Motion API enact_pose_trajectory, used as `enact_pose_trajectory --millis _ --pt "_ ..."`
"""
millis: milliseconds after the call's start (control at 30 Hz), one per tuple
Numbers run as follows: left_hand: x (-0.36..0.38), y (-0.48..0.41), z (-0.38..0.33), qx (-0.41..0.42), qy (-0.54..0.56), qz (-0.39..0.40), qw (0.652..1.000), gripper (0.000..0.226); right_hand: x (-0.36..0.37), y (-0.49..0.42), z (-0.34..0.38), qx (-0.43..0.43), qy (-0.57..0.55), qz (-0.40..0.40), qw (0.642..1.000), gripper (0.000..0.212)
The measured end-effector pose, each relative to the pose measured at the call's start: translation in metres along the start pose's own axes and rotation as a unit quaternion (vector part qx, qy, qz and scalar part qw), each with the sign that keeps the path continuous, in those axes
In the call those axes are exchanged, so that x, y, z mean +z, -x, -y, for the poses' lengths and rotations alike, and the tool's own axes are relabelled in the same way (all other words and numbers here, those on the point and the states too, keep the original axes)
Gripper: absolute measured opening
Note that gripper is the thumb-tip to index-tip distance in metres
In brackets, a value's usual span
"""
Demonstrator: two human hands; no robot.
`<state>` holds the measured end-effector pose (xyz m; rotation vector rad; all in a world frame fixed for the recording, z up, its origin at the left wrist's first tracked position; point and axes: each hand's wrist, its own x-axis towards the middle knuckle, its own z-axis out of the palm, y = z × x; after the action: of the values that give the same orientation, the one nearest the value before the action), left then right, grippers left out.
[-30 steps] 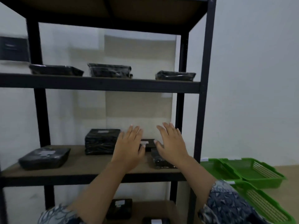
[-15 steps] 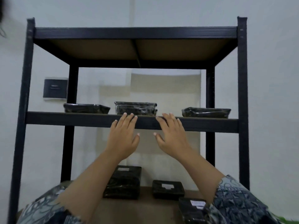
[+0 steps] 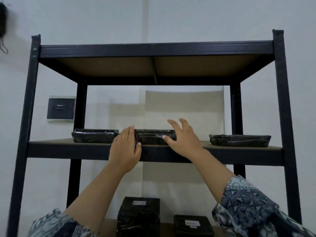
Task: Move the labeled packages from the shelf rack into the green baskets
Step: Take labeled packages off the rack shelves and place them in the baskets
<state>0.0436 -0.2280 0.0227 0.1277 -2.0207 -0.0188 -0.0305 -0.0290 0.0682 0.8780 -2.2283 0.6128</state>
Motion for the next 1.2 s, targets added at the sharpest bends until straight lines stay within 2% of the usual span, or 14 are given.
enact_pose_trajectory --millis 133,233,400,567,700,933,1200 --pt "0.003 -0.001 0.003 0.002 0.074 0.010 0.997 0.068 -0.005 -0.018 0.001 0.095 -0.099 0.079 0.987 0.074" --pt "0.006 -0.001 0.007 0.008 0.101 0.007 0.995 0.066 -0.006 -0.020 0.000 0.099 -0.176 0.093 0.975 0.066" --pt "0.014 -0.004 0.012 0.011 0.093 -0.002 0.996 0.066 -0.003 -0.014 0.000 0.107 -0.211 0.020 0.971 0.054" --pt "0.022 -0.004 0.013 0.020 0.060 -0.008 0.998 0.066 0.003 -0.003 -0.002 0.112 -0.217 -0.064 0.968 0.060" --pt "0.025 -0.005 0.014 0.034 0.034 -0.002 0.999 0.057 0.004 0.009 -0.009 0.101 -0.240 -0.114 0.959 0.063" --pt "0.020 0.005 0.011 0.056 -0.006 0.018 0.998 0.051 0.015 0.033 -0.022 0.011 -0.267 -0.221 0.938 0.063" --pt "0.013 0.023 0.006 0.070 -0.040 0.038 0.996 0.058 0.025 0.057 -0.028 -0.039 -0.232 -0.311 0.921 0.062"
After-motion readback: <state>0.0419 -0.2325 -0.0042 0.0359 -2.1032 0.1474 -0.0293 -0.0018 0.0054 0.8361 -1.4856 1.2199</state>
